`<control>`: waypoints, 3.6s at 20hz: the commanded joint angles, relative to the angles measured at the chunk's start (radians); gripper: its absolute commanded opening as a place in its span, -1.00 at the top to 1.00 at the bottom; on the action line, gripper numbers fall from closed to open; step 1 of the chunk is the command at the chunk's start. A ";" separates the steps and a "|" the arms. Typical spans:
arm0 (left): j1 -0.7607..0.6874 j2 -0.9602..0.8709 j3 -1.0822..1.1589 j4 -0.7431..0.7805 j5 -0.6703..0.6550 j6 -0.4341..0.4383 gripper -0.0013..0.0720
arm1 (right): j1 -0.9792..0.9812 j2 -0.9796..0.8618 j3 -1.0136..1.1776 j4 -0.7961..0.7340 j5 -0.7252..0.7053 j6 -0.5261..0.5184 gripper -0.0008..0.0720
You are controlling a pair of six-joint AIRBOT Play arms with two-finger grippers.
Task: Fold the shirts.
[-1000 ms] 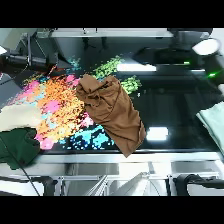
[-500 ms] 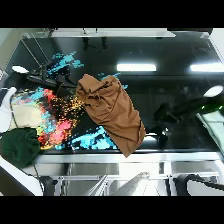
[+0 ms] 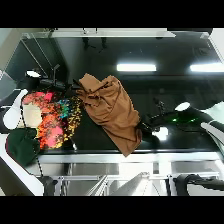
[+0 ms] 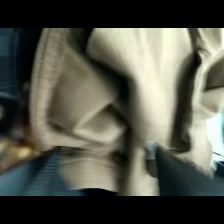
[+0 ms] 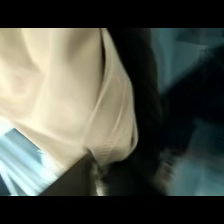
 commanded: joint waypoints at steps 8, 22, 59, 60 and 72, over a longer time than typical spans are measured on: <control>-0.009 0.034 0.152 -0.082 -0.126 0.028 0.95 | -0.055 0.122 0.093 0.148 0.052 -0.094 0.91; 0.025 -0.074 0.110 0.056 -0.127 -0.162 -0.96 | -0.071 0.151 0.094 0.079 0.067 -0.080 0.91; 0.084 0.660 -0.185 -0.136 0.080 0.242 0.89 | -0.222 0.219 0.513 -0.006 -0.109 -0.005 0.91; 0.058 0.562 -0.182 -0.137 0.095 0.242 0.32 | -0.206 0.120 0.488 -0.016 -0.142 -0.003 0.43; 0.254 0.235 0.006 0.103 -0.392 -0.062 -0.96 | -0.543 -0.101 0.433 -0.069 0.443 -0.080 0.00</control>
